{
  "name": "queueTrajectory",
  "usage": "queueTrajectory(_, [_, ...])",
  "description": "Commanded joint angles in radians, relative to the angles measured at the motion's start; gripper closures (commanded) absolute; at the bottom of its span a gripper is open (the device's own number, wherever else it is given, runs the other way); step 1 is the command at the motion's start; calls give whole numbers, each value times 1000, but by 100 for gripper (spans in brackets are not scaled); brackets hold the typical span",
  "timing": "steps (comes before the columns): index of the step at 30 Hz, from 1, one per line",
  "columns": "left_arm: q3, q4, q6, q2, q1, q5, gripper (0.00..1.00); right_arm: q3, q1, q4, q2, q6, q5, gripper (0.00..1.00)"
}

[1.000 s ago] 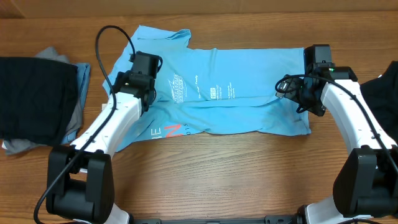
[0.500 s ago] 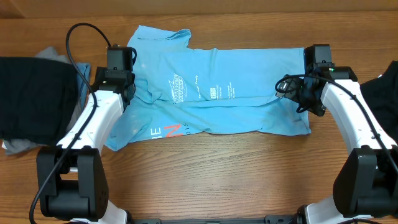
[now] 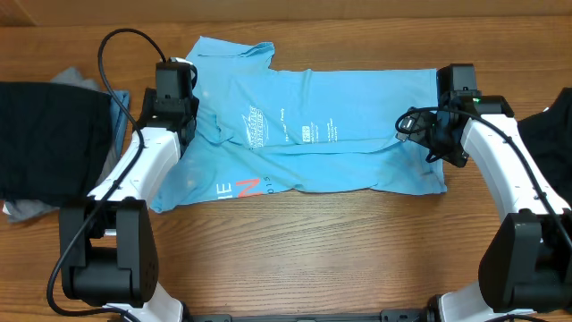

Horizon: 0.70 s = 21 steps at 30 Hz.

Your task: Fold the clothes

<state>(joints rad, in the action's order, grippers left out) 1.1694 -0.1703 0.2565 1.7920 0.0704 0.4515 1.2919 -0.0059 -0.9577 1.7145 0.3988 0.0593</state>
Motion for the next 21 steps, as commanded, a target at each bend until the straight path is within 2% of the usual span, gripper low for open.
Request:
queueTrajectory(1, [31,27,39,14,-4,-4,96,22,-1,6,3,-3,7,0])
queueTrajectory(14, [189,6,82,14,-4,-8,96,22,-1,6,3,-4,7,0])
queueTrajectory(21, [211,-31,117,18,-3,-141,96,22,-1,6,3,-4,7,0])
